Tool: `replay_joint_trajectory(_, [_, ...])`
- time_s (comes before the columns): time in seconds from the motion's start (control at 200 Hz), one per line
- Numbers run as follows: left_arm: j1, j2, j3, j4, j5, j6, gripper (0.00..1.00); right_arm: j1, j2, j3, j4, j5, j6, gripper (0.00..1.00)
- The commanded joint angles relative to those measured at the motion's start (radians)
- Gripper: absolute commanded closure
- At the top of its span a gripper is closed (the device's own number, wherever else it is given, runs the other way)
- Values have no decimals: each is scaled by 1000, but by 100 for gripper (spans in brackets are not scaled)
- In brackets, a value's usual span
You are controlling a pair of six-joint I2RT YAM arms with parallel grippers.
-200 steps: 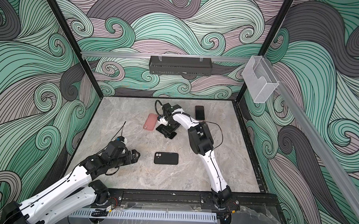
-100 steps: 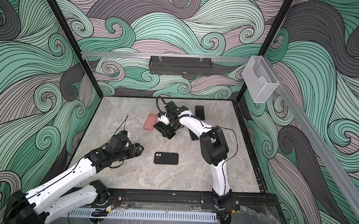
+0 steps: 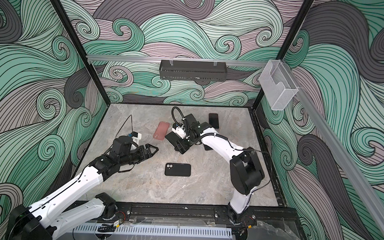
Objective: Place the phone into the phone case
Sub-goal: 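Carry the black phone toward the left gripper while the left gripper rises to meet it, then grasp the phone's edge with the left gripper while the right gripper holds it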
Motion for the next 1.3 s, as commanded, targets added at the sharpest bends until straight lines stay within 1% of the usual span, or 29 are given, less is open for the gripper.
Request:
replay_joint_trajectory(0.0, [16,30,41,94,99,-24,20,31,-73,-31,91,-18,36,100])
replay_joint_trajectory(0.1, [22,67,56,131,143,-33,26,54,-115,-73,123,-3,58,100])
replay_joint_trajectory(0.25, [30,109,70,198,202,-64,28,86,-160,-117,156,9,87,100])
replay_joint_trajectory(0.405, [35,135,84,231,224,-83,34,112,-184,-132,165,24,94,100])
replay_joint_trajectory(0.5, [38,149,88,239,237,-91,37,124,-200,-141,179,23,103,100])
replay_joint_trajectory(0.595, [40,162,88,251,254,-106,43,134,-211,-147,198,25,117,100])
replay_joint_trajectory(0.68, [42,169,90,254,263,-113,46,141,-216,-149,208,24,123,100])
replay_joint_trajectory(0.811, [43,182,98,257,278,-118,56,153,-215,-150,210,21,129,100])
replay_joint_trajectory(0.971, [48,193,104,267,296,-123,62,168,-213,-152,218,27,134,100])
replay_joint_trajectory(1.061, [51,197,104,284,309,-133,69,173,-209,-152,215,29,137,100])
replay_joint_trajectory(1.296, [62,202,108,285,343,-135,93,181,-214,-155,227,34,155,100])
